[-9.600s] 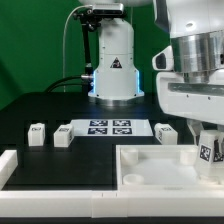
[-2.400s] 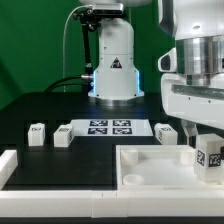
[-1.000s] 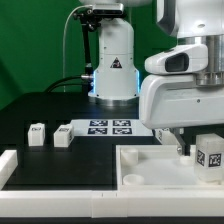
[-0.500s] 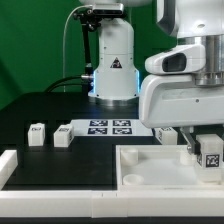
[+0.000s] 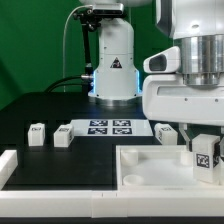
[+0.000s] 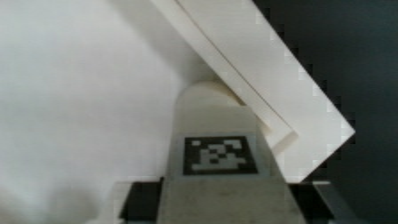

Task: Assemble one leg

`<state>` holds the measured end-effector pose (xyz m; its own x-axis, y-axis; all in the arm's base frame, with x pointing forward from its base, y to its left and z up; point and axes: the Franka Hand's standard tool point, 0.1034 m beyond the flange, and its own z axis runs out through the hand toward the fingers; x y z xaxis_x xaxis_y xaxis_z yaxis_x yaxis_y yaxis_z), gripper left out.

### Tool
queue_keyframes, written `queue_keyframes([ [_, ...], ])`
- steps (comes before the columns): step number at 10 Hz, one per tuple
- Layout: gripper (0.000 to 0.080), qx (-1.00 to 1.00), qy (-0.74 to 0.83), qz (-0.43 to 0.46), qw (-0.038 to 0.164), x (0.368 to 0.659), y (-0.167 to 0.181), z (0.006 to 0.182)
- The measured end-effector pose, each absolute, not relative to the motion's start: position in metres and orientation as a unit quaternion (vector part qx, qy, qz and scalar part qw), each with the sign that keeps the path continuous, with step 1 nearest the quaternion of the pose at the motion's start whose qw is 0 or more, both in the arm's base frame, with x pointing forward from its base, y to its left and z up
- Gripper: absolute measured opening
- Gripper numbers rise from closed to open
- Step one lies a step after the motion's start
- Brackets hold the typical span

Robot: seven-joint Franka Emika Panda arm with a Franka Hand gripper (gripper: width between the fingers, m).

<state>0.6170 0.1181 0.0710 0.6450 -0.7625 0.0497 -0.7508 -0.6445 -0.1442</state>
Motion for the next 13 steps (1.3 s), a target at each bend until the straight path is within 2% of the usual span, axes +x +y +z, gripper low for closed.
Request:
queue_keyframes([
  [3, 0.0291, -0.779, 0.622, -0.043, 0.063, 0.615, 0.127, 0.069],
  [5, 0.0291, -0.759, 0.647, -0.041, 0.067, 0.616, 0.126, 0.069],
  [6, 0.037, -0.774, 0.628, -0.042, 0.066, 0.615, 0.126, 0.069],
  [7, 0.037, -0.782, 0.618, -0.043, 0.066, 0.615, 0.126, 0.069],
  [8, 0.0552, -0.814, 0.575, -0.047, 0.063, 0.616, 0.126, 0.069],
  [9, 0.0629, -0.856, 0.511, -0.052, 0.059, 0.616, 0.127, 0.069],
  [11, 0.0644, -0.921, 0.381, -0.063, 0.052, 0.616, 0.129, 0.069],
  [13, 0.0649, -0.967, 0.241, -0.07, 0.035, 0.615, 0.133, 0.069],
])
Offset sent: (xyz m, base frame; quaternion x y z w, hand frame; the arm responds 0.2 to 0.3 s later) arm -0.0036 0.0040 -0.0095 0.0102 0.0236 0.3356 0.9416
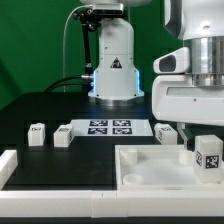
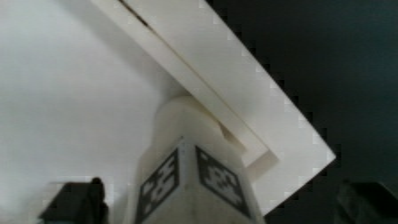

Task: Assemble one leg

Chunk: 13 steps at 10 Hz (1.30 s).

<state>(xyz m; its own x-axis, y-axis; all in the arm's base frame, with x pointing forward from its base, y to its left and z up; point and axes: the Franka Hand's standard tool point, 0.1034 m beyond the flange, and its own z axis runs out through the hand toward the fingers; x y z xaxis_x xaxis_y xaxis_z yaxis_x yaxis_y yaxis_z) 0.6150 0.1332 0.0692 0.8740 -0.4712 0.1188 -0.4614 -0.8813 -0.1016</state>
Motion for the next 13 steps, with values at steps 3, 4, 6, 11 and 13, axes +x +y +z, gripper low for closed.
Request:
queue_keyframes([
  [3, 0.0649, -0.993, 0.09, -0.076, 0.015, 0.6156, 0.1309, 0.0693],
  [4, 0.0649, -0.997, 0.028, -0.077, 0.006, 0.6162, 0.1283, 0.0692],
  [6, 0.0649, -0.994, -0.071, -0.078, -0.007, 0.6169, 0.1244, 0.0692],
  [11, 0.0287, -0.996, -0.051, -0.078, -0.005, 0.6169, 0.1244, 0.0692],
  [13, 0.0288, -0.991, 0.103, -0.081, 0.008, 0.6164, 0.1233, 0.0692],
])
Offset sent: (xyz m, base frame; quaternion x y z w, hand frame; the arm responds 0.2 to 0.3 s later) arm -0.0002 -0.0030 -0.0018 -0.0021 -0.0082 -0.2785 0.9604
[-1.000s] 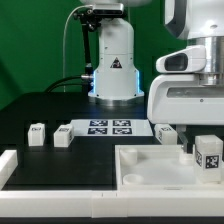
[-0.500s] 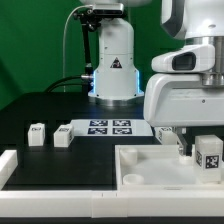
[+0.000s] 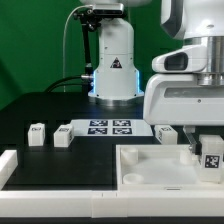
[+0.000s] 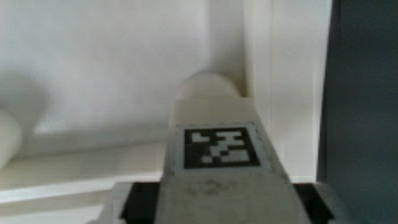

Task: Assemble one leg

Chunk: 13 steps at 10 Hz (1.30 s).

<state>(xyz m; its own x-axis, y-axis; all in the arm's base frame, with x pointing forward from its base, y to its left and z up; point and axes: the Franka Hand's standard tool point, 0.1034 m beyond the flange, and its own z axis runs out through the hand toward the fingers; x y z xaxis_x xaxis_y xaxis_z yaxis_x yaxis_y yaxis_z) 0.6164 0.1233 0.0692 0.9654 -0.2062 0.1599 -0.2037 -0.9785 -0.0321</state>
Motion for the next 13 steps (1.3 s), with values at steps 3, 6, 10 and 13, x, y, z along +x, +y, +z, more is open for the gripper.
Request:
queue_keyframes([
  [3, 0.0288, -0.944, 0.318, -0.083, 0.017, 0.6143, 0.122, 0.0684],
  [6, 0.029, -0.865, 0.494, -0.077, 0.034, 0.6142, 0.12, 0.0676],
  [10, 0.029, -0.777, 0.624, -0.07, 0.049, 0.6139, 0.121, 0.0679],
  [13, 0.0559, -0.82, 0.566, -0.074, 0.044, 0.6143, 0.1208, 0.068],
])
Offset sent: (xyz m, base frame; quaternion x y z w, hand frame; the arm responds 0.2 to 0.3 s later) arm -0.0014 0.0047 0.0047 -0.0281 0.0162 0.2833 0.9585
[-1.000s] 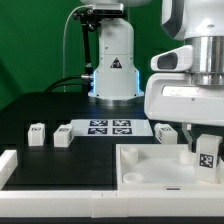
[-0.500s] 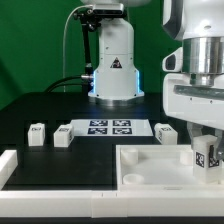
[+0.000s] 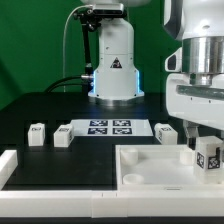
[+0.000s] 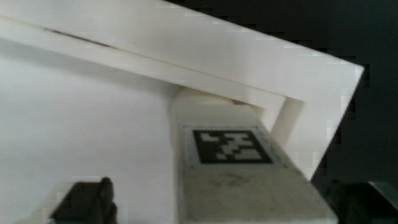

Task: Assemble one leg

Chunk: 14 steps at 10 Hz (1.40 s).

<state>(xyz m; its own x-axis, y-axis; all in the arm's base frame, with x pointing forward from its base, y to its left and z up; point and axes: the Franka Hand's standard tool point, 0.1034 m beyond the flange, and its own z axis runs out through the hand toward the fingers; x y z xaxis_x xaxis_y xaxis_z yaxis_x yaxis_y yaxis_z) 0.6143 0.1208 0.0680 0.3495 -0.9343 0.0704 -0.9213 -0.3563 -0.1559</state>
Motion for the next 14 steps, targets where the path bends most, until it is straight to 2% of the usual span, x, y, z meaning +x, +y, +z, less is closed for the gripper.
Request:
queue_keyframes([
  [1, 0.0633, -0.847, 0.525, -0.076, 0.041, 0.614, 0.121, 0.068],
  [2, 0.0645, -0.885, 0.458, -0.08, 0.032, 0.614, 0.122, 0.068],
  [4, 0.0649, -0.939, 0.333, -0.088, 0.012, 0.613, 0.135, 0.069],
  [10, 0.0649, -0.996, -0.008, -0.086, -0.03, 0.623, 0.115, 0.07],
  [14, 0.0649, -0.996, -0.016, -0.085, -0.032, 0.62, 0.117, 0.068],
])
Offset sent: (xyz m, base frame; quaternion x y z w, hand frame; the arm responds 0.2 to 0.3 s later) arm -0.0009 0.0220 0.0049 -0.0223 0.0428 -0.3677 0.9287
